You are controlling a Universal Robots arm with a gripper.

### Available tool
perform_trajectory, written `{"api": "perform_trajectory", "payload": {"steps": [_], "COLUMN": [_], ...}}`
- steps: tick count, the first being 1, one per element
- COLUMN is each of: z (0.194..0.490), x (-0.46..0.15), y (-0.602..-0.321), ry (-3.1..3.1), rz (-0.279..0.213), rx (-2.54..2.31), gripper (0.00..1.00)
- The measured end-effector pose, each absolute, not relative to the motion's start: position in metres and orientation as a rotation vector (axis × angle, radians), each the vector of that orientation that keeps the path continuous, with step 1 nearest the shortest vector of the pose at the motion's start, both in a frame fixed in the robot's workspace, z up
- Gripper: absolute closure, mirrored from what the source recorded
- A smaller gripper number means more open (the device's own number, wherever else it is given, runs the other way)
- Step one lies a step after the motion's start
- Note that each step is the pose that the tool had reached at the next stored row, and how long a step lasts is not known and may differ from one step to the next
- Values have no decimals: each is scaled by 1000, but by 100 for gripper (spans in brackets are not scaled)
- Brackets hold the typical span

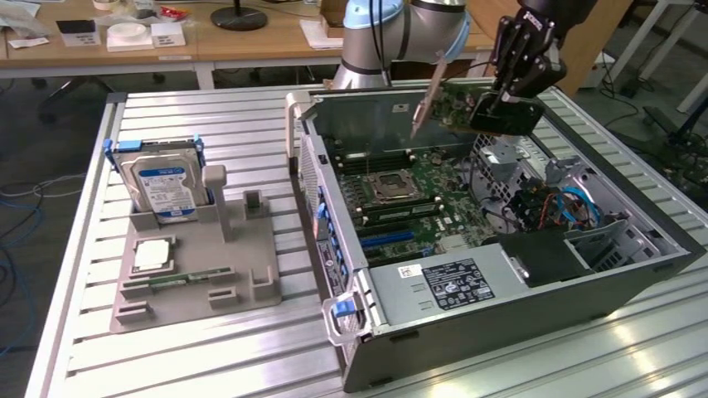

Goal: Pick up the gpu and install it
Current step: 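Insert the gpu into the slot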

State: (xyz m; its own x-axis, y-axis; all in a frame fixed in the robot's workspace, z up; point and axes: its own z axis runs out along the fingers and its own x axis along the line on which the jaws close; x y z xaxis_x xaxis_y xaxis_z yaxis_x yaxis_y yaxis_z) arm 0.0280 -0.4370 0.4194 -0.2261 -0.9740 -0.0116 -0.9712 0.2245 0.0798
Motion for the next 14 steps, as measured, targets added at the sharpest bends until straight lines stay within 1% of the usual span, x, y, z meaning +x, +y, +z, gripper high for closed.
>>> {"api": "perform_trajectory", "payload": {"steps": [8,14], "z": [417,416], "x": [28,28], "y": [-437,-437], "ry": [-2278,-2264], "rz": [-103,-97], "rx": [2094,2116], "gripper": [73,73]}}
